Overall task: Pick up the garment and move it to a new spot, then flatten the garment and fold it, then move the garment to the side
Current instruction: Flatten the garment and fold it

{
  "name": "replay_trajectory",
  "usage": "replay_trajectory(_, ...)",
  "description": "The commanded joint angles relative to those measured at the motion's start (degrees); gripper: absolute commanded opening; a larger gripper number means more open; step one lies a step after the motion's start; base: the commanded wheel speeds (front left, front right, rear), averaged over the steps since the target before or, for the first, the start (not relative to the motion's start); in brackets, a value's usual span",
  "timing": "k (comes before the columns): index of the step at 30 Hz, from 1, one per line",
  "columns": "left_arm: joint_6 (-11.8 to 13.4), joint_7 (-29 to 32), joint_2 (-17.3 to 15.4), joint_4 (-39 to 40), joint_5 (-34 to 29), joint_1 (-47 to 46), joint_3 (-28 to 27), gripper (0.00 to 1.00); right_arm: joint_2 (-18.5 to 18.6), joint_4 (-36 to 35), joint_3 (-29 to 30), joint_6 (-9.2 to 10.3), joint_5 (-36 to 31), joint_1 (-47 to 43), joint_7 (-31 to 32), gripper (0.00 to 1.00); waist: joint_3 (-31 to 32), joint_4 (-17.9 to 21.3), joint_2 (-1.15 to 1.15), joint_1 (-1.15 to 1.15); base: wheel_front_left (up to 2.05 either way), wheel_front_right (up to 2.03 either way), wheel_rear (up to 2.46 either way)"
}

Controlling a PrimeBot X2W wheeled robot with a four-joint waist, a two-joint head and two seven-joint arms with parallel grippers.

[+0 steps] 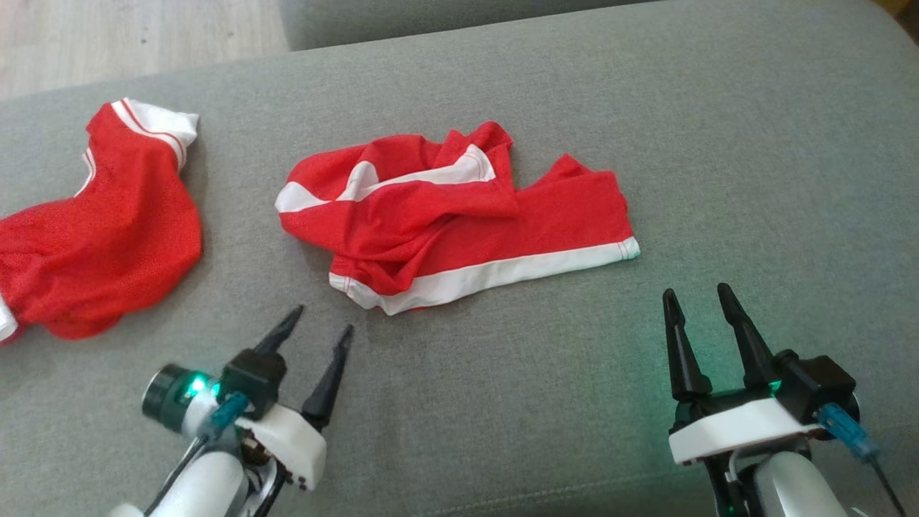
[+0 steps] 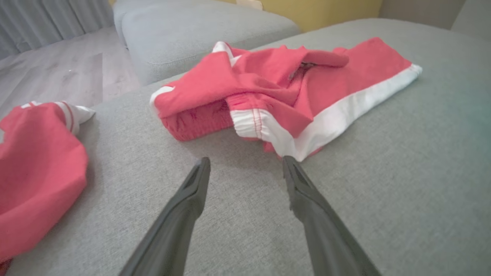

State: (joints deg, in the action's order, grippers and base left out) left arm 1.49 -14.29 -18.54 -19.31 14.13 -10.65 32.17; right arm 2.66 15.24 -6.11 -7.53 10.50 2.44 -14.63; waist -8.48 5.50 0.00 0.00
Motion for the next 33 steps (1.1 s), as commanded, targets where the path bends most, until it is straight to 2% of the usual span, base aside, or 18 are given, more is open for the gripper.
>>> replay_trajectory(1, -0.95, -0.71, -1.88, 1.02, -0.96, -3.5, -1.09, 1.0, 0.21, -1.69, -1.37, 0.04, -0.09, 0.74, -0.37, 1.0, -0.2, 0.25, 0.0, 0.0, 0.0, 0.0, 0.0)
replay_trajectory(5, -3.81, -0.71, -3.7, 0.14, -2.26, -5.59, 0.09, 1.0, 0.21, -1.88, -1.12, 0.04, -0.28, 0.84, -0.37, 1.0, -0.65, 0.6, 0.0, 0.0, 0.0, 0.0, 0.0)
replay_trajectory(8, -4.91, -0.71, -4.21, -0.44, -1.82, -7.1, -0.35, 1.0, 0.21, -2.05, -0.97, 0.04, -0.35, 0.91, -0.37, 1.0, -0.99, 0.72, 0.0, 0.0, 0.0, 0.0, 0.0)
replay_trajectory(14, -5.51, -0.71, -4.58, -2.04, -1.9, -9.3, -1.1, 1.0, 0.21, -2.2, -1.08, 0.04, -0.43, 1.05, -0.37, 1.0, -1.75, 0.89, 0.0, 0.0, 0.0, 0.0, 0.0)
replay_trajectory(25, -7.32, -0.71, -3.09, -4.92, -2.42, -12.88, 0.01, 1.0, 0.21, -2.44, -1.06, 0.04, -0.94, 1.61, -0.37, 1.0, -3.43, 0.84, 0.0, 0.0, 0.0, 0.0, 0.0)
replay_trajectory(26, -7.51, -0.71, -3.0, -5.14, -2.45, -13.2, 0.15, 0.95, 0.21, -2.47, -1.07, 0.04, -0.96, 1.65, -0.37, 1.0, -3.53, 0.86, 0.0, 0.0, 0.0, 0.0, 0.0)
replay_trajectory(27, -7.67, -0.71, -2.95, -5.34, -2.48, -13.46, 0.31, 0.84, 0.21, -2.54, -1.12, 0.04, -0.99, 1.63, -0.37, 1.0, -3.59, 0.88, 0.0, 0.0, 0.0, 0.0, 0.0)
replay_trajectory(28, -7.81, -0.71, -2.9, -5.57, -2.48, -13.67, 0.42, 0.69, 0.21, -2.6, -1.16, 0.04, -1.01, 1.59, -0.37, 1.0, -3.63, 0.91, 0.0, 0.0, 0.0, 0.0, 0.0)
replay_trajectory(29, -7.95, -0.71, -2.83, -5.84, -2.42, -13.85, 0.59, 0.47, 0.21, -2.58, -1.19, 0.04, -1.02, 1.57, -0.37, 1.0, -3.66, 0.94, 0.0, 0.0, 0.0, 0.0, 0.0)
replay_trajectory(30, -8.2, -0.71, -2.77, -6.46, -2.19, -14.1, 0.95, 0.0, 0.21, -2.46, -1.27, 0.04, -1.02, 1.61, -0.37, 1.0, -3.63, 1.01, 0.0, 0.0, 0.0, 0.0, 0.0)
replay_trajectory(33, -8.47, -0.71, -2.35, -7.51, -0.8, -13.79, 1.12, 0.0, 0.21, -2.24, -1.24, 0.04, -0.92, 1.5, -0.37, 1.0, -3.21, 0.97, 0.0, 0.0, 0.0, 0.0, 0.0)
